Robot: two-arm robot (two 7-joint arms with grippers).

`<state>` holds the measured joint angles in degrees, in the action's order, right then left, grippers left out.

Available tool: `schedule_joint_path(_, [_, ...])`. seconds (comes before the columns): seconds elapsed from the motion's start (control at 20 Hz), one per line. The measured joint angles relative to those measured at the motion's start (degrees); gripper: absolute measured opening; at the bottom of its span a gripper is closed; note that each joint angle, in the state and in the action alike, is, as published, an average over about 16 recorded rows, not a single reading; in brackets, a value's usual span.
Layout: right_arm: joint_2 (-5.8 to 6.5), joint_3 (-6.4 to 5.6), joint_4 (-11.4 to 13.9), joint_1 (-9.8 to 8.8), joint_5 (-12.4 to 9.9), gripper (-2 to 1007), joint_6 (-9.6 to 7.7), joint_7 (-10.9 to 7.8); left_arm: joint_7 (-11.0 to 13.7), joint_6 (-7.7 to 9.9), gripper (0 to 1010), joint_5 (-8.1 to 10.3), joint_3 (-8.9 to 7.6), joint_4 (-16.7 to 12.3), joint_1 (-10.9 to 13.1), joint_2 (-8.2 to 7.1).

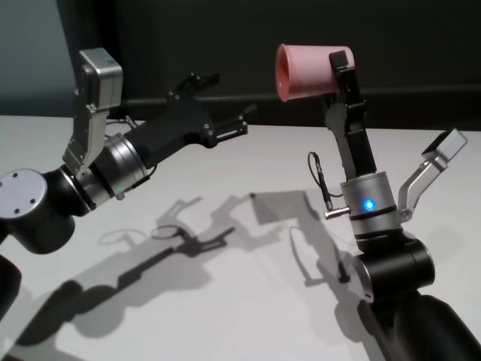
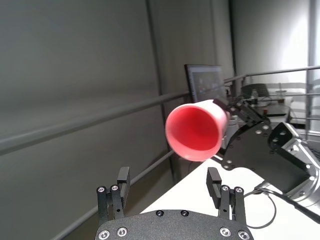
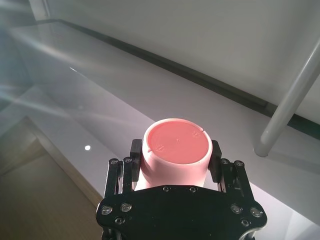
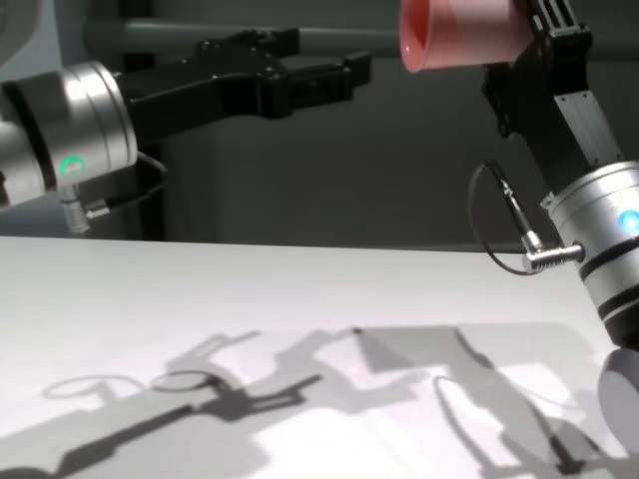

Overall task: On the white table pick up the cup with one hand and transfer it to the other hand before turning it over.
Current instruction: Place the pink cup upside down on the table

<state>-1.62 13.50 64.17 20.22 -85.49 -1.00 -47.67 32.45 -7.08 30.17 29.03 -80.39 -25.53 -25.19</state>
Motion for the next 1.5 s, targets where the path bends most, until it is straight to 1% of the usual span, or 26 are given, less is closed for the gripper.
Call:
schedule_joint_path(0.15, [0.0, 0.0, 0.0, 0.0, 0.0, 760, 0.0, 0.0, -5.19, 1.5, 1001, -1.04, -1.86, -2.82, 2.73, -0.4])
schedule_joint_path(0.35, [0.0, 0.0, 0.0, 0.0, 0.0, 760, 0.0, 0.0, -11.18, 3.68, 1001, -2.15, -4.1, -5.63, 5.69, -0.22])
schedule_joint_path(0.55, [0.0, 0.0, 0.0, 0.0, 0.0, 760, 0.0, 0.0, -16.28, 5.65, 1001, -3.11, -5.97, -7.7, 8.17, 0.48])
schedule_joint_path(0.8, [0.0, 0.0, 0.0, 0.0, 0.0, 760, 0.0, 0.0, -21.69, 6.99, 1001, -4.62, -7.7, -9.63, 10.71, 1.77])
schedule_joint_path(1.05, [0.0, 0.0, 0.01, 0.0, 0.0, 760, 0.0, 0.0, -26.35, 7.34, 1001, -6.74, -8.96, -11.32, 13.14, 3.23])
schedule_joint_path(1.3, [0.0, 0.0, 0.01, 0.0, 0.0, 760, 0.0, 0.0, -30.06, 6.54, 1001, -9.09, -9.78, -12.5, 15.43, 4.73])
schedule_joint_path(1.5, [0.0, 0.0, 0.01, 0.0, 0.0, 760, 0.0, 0.0, -32.18, 5.82, 1001, -10.75, -10.17, -12.82, 17.05, 6.01])
